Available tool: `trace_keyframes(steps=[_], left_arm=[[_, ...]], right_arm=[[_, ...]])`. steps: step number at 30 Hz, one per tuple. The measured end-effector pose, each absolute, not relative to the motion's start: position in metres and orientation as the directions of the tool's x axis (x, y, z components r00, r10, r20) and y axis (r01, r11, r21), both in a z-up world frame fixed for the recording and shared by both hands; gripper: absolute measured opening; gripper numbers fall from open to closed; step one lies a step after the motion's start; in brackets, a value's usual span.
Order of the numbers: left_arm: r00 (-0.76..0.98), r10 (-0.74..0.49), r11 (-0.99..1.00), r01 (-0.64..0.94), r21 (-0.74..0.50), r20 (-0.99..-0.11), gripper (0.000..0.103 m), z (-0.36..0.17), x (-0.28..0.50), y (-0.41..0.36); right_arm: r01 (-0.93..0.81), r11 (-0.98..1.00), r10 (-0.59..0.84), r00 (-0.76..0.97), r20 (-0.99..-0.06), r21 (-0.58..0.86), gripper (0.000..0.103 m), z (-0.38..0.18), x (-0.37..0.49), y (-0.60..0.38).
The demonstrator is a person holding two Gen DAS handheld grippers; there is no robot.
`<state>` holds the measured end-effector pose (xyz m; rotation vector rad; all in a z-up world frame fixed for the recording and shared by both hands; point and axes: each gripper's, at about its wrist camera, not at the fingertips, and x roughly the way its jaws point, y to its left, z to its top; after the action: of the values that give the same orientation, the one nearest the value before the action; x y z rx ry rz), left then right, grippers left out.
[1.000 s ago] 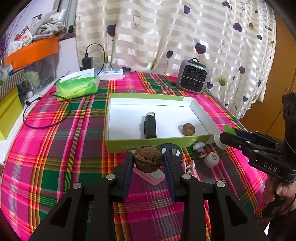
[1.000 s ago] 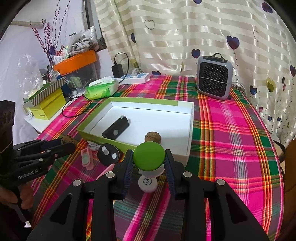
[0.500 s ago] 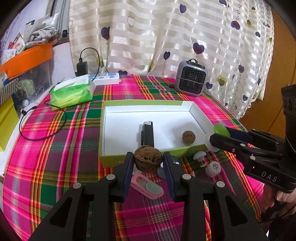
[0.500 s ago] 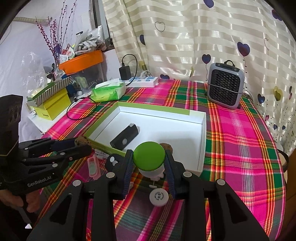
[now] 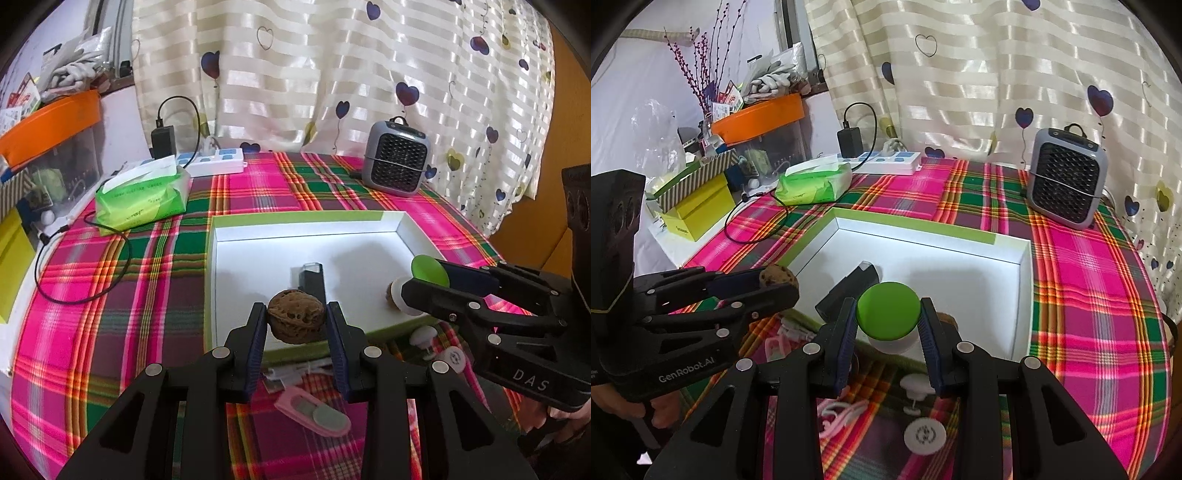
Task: Organize objects
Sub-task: 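Lower the walnut into the box with the left gripper while the right places the green-capped object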
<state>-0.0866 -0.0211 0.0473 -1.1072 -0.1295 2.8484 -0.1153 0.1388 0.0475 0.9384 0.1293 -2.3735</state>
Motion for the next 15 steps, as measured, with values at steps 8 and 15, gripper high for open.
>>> trace_keyframes(steps=[8, 15], left_arm=[[-0.739, 0.08, -0.996, -0.032, -0.084, -0.669, 0.03, 0.044, -0.1, -0.025], [-0.724, 0.066, -0.997, -0.018, -0.078, -0.686, 0.03, 0.034, -0.11, -0.029]], right_arm=[[0.547, -0.828, -0.474, -0.568, -0.673, 0.122, 0.035, 0.037, -0.131, 0.129], [0.537, -0.834, -0.461, -0.555, -0.692, 0.125, 0.035, 0.027, -0.14, 0.126]])
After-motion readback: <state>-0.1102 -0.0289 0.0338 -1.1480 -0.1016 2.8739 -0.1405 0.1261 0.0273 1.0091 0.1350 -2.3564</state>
